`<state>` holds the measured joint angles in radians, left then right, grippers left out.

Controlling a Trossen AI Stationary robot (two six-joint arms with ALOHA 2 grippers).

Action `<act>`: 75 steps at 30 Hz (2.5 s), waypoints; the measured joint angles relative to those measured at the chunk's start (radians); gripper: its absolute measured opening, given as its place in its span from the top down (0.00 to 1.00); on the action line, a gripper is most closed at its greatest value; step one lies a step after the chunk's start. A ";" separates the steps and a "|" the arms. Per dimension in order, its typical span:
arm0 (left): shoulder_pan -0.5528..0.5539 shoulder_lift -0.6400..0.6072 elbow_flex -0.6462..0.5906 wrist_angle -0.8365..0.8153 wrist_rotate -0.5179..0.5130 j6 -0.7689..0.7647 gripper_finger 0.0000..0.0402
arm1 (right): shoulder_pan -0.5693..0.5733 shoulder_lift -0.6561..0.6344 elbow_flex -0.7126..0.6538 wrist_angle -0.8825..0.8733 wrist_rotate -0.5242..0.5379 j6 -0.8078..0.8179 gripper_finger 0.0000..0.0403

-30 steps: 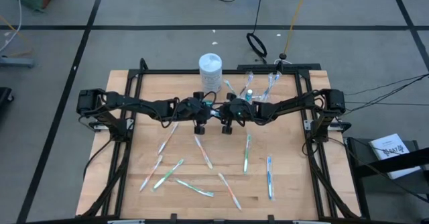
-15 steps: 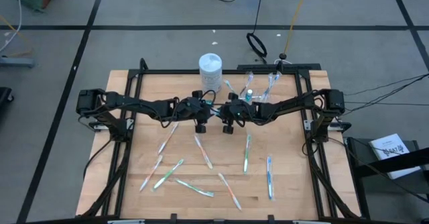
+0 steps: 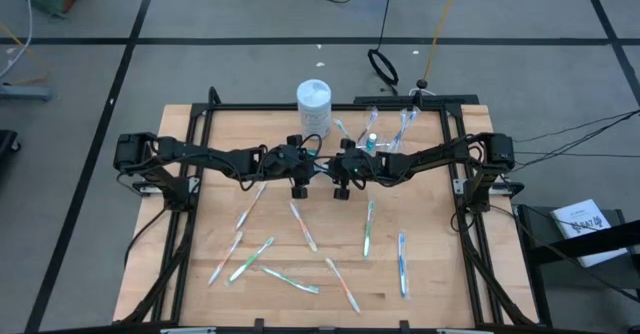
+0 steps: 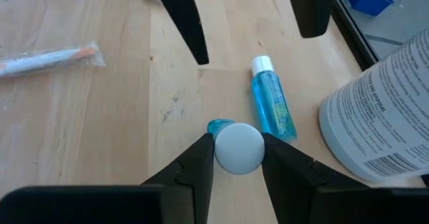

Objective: Pick & Place toothbrushing station
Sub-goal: Put the blue mouthwash into the transparent organizer

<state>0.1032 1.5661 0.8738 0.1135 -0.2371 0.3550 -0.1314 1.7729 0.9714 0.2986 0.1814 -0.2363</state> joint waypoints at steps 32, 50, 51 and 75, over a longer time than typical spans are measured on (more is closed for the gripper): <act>0.000 0.000 0.000 0.017 0.003 0.000 0.54 | -0.001 -0.551 0.002 -0.768 0.426 0.444 0.76; 0.000 0.000 0.000 0.019 0.003 -0.002 0.54 | -0.129 -0.464 -0.042 -0.784 0.257 0.527 0.75; 0.000 0.000 0.000 0.019 0.003 -0.003 0.54 | -0.137 -0.466 -0.042 -0.774 0.240 0.528 0.75; 0.000 0.000 0.000 0.018 0.003 -0.002 0.54 | -0.288 -0.465 -0.212 -0.450 0.077 0.469 0.69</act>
<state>0.1030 1.5661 0.8738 0.1318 -0.2344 0.3533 -0.4195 1.3081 0.7589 -0.1515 0.2582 0.2322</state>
